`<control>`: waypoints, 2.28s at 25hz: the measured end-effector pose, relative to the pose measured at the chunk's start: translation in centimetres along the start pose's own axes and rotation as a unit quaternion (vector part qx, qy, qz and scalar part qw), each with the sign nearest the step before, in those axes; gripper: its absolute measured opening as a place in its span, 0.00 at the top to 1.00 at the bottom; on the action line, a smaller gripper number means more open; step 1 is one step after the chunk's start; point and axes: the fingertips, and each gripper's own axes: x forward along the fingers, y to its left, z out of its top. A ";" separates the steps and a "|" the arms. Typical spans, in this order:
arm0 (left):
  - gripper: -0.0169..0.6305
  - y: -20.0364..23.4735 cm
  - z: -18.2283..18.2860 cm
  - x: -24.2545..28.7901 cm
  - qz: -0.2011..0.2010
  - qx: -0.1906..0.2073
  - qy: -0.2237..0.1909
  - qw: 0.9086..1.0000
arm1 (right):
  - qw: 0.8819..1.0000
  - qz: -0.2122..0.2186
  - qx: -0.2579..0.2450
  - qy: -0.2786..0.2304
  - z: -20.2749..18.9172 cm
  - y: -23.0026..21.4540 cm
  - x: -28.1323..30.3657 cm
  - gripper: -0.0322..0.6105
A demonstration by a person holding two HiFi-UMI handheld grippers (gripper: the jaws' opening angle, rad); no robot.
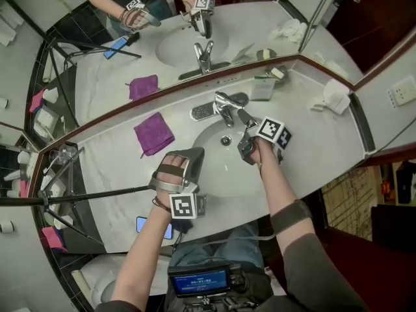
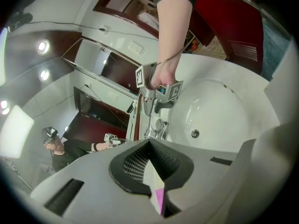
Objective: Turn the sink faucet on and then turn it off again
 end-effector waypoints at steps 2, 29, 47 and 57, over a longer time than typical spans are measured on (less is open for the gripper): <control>0.97 -0.1 -0.2 0.2 -0.002 -0.003 -0.006 1.000 | 0.999 -0.006 0.034 -0.011 0.0 -0.9 1.3 0.63; 0.97 -1.1 -3.6 0.8 -0.017 -0.021 0.005 1.000 | 0.990 -0.071 0.112 -0.049 1.6 -0.6 6.2 0.86; 0.97 -1.0 -5.2 0.1 -0.014 -0.026 0.022 0.999 | 0.985 -0.166 0.014 -0.037 2.2 1.5 6.8 0.86; 0.97 -0.8 -5.1 0.3 -0.011 -0.028 0.016 0.999 | 0.974 -0.217 -0.056 -0.010 2.0 2.4 7.4 0.85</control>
